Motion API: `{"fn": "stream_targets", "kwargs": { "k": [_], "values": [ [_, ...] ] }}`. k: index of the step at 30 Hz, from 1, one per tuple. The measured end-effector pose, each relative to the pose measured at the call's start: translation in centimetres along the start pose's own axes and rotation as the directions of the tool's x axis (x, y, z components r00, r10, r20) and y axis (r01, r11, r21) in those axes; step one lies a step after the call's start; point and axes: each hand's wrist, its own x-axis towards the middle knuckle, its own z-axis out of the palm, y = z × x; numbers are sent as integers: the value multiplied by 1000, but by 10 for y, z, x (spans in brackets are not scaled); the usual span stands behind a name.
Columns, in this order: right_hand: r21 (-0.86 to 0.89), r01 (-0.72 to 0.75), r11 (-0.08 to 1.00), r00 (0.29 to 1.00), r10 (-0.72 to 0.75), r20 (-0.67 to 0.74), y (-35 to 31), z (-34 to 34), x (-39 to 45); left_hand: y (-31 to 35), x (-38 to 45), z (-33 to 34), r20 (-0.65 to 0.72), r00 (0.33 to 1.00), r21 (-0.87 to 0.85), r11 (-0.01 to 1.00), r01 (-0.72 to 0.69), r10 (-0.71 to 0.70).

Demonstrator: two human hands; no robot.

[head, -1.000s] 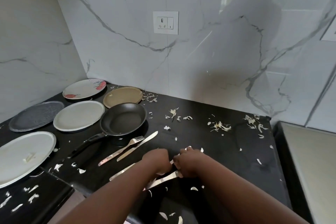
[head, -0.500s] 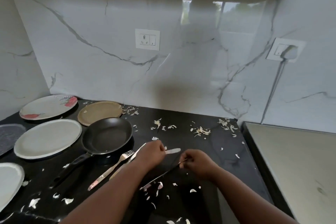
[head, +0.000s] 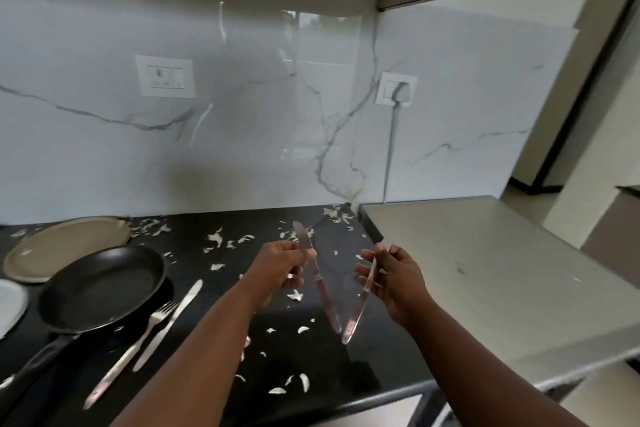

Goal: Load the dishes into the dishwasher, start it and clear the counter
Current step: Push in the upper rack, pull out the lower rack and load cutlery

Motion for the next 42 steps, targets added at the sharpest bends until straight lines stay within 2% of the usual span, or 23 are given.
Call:
{"fn": "stream_targets", "kwargs": {
  "k": [4,6,11,17,22,26,28,31,35,39,42],
  "values": [
    [39,64,997,998,-63,-30,-12,-39,-18,-3,-6,63,23,1000,-231,973,-5,10],
    [16,94,995,994,-93,-53,-18,-60,-27,-5,-12,96,17,1000,-271,962,12,-8],
    [-77,52,996,976,-67,-207,-27,-147,-54,-22,-33,208,117,992,-195,979,64,-42],
    [105,-139,985,912,169,-375,-19,-332,-104,-87,-79,402,266,935,-38,967,253,-235],
    [303,-221,927,731,362,-578,14,-496,-151,-153,-131,544,346,862,172,929,329,-370],
    [443,-281,852,573,519,-635,58,-596,-193,-209,-157,597,443,744,397,853,338,-501],
    [510,-304,805,480,592,-648,83,-632,-215,-236,-164,608,440,706,445,818,365,-554],
    [604,-298,739,383,672,-634,123,-665,-244,-276,-169,621,384,672,496,756,428,-633],
    [693,-294,658,271,753,-600,178,-687,-270,-331,-171,638,305,667,624,672,399,-680],
    [768,-257,587,206,810,-550,241,-701,-277,-396,-175,658,281,667,686,631,363,-690],
    [761,-311,569,180,822,-541,294,-711,-269,-453,-176,673,286,655,757,584,294,-699]
  ]
}}
